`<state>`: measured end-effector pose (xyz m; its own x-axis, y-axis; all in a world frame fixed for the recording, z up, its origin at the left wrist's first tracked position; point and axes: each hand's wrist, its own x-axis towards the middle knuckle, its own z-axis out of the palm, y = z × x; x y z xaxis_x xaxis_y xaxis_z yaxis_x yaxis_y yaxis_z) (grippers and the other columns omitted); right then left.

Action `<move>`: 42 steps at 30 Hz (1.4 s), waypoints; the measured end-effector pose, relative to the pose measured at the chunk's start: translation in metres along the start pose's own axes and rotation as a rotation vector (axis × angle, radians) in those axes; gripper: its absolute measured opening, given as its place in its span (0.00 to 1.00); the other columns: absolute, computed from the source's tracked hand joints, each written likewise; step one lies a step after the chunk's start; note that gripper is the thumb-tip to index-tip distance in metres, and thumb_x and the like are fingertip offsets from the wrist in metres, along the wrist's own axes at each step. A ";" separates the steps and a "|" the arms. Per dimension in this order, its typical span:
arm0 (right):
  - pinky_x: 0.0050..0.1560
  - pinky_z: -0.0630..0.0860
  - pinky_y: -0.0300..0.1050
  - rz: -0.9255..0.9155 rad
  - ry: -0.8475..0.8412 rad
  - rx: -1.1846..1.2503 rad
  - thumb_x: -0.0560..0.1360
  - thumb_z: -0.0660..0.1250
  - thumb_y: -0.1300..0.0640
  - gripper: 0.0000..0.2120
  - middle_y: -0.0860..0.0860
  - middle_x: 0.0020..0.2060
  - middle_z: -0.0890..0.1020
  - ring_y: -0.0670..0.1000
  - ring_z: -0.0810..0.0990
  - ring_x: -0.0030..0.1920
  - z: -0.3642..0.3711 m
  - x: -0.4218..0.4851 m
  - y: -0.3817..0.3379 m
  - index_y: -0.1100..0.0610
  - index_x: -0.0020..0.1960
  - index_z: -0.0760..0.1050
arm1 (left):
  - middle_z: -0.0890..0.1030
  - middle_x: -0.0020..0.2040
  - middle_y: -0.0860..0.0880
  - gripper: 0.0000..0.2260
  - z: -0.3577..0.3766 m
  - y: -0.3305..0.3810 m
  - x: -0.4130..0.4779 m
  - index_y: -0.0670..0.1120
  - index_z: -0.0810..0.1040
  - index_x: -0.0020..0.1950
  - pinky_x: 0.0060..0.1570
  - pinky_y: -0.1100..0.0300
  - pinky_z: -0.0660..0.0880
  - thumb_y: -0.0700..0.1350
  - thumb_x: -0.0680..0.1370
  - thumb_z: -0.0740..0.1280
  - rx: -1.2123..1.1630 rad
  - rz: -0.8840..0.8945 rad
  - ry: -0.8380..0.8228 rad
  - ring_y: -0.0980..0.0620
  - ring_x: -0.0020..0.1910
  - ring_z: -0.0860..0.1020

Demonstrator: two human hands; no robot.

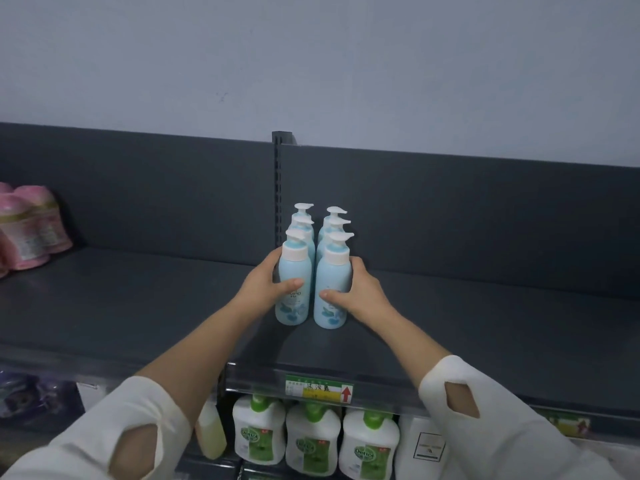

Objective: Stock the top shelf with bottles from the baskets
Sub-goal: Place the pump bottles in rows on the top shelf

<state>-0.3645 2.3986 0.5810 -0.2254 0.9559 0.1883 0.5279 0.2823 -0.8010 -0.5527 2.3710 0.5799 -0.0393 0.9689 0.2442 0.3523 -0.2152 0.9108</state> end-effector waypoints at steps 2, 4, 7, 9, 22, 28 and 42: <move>0.57 0.73 0.45 -0.016 0.020 -0.022 0.68 0.75 0.53 0.31 0.51 0.61 0.75 0.51 0.75 0.59 0.001 0.001 0.002 0.53 0.66 0.64 | 0.75 0.59 0.54 0.27 -0.001 0.000 0.006 0.52 0.64 0.71 0.50 0.61 0.74 0.43 0.75 0.70 0.022 -0.006 -0.024 0.55 0.58 0.74; 0.58 0.74 0.48 -0.025 0.034 -0.046 0.68 0.75 0.52 0.31 0.50 0.61 0.75 0.51 0.75 0.59 0.003 0.002 0.004 0.52 0.66 0.64 | 0.73 0.63 0.51 0.27 0.000 -0.001 0.010 0.52 0.63 0.72 0.56 0.53 0.74 0.44 0.75 0.69 0.064 -0.012 -0.018 0.52 0.61 0.73; 0.58 0.75 0.50 -0.031 0.052 -0.056 0.68 0.74 0.51 0.31 0.49 0.60 0.75 0.51 0.75 0.59 0.005 0.004 0.006 0.52 0.66 0.64 | 0.71 0.67 0.49 0.28 0.004 -0.004 0.014 0.51 0.61 0.73 0.62 0.47 0.71 0.46 0.75 0.69 0.184 -0.002 0.029 0.48 0.64 0.71; 0.58 0.75 0.51 -0.028 0.062 -0.054 0.68 0.74 0.51 0.31 0.50 0.60 0.75 0.52 0.75 0.59 0.006 0.005 0.006 0.52 0.66 0.64 | 0.71 0.67 0.48 0.28 0.008 -0.005 0.014 0.51 0.61 0.73 0.63 0.48 0.71 0.45 0.75 0.68 0.207 0.004 0.063 0.48 0.65 0.70; 0.39 0.69 0.45 0.023 -0.030 -0.568 0.71 0.63 0.32 0.23 0.49 0.46 0.79 0.54 0.78 0.46 -0.013 -0.018 0.016 0.52 0.47 0.70 | 0.71 0.66 0.45 0.27 0.014 -0.005 -0.029 0.48 0.61 0.73 0.61 0.52 0.69 0.47 0.77 0.67 0.423 -0.133 0.233 0.47 0.64 0.71; 0.42 0.71 0.45 -0.230 -0.078 -0.697 0.75 0.61 0.38 0.16 0.49 0.48 0.80 0.54 0.79 0.49 -0.001 -0.037 0.002 0.51 0.49 0.72 | 0.72 0.63 0.49 0.16 0.004 -0.005 -0.067 0.51 0.70 0.66 0.55 0.50 0.74 0.51 0.79 0.62 0.834 -0.139 0.200 0.49 0.61 0.72; 0.47 0.72 0.48 -0.799 -0.171 -0.850 0.76 0.63 0.44 0.14 0.51 0.50 0.79 0.57 0.76 0.53 0.140 -0.097 -0.074 0.53 0.54 0.75 | 0.76 0.57 0.47 0.13 -0.127 -0.040 -0.238 0.48 0.75 0.57 0.51 0.54 0.70 0.53 0.80 0.57 1.249 -0.337 0.178 0.44 0.59 0.74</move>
<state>-0.4962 2.2732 0.5427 -0.8121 0.4782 0.3343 0.5485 0.8210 0.1581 -0.6760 2.1337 0.5273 -0.3838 0.9029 0.1937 0.9225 0.3842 0.0370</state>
